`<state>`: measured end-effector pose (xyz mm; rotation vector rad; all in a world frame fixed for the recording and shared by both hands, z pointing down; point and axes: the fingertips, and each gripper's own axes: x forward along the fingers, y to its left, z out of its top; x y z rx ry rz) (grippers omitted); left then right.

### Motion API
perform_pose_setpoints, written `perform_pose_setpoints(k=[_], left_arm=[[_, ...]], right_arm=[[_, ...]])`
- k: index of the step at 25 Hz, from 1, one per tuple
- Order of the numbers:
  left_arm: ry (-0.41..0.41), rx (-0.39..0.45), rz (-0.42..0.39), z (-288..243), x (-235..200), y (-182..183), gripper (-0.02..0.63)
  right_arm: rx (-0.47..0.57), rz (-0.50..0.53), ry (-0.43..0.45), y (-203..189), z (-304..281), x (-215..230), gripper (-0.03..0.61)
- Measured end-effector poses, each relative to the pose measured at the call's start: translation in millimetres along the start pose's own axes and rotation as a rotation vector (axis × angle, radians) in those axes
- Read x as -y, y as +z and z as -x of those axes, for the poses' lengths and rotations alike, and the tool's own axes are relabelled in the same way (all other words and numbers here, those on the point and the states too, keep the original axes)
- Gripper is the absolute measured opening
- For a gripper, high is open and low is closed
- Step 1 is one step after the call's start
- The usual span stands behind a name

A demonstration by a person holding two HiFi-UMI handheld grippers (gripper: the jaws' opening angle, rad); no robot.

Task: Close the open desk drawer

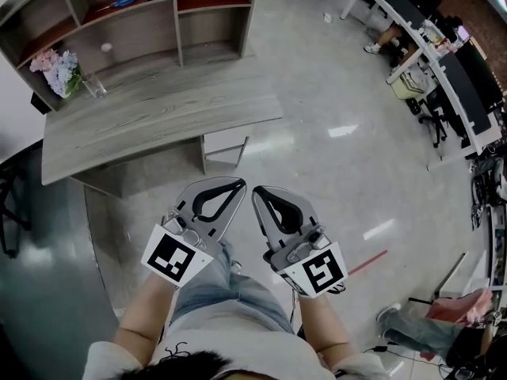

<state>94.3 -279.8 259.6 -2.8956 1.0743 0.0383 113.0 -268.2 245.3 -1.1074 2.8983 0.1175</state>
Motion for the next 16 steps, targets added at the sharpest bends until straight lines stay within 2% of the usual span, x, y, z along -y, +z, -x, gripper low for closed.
perform_pose_setpoints(k=[16], left_arm=[[-0.001, 0.005, -0.011, 10, 11, 6, 0.011]], right_arm=[[0.007, 0.009, 0.008, 2, 4, -12, 0.008]])
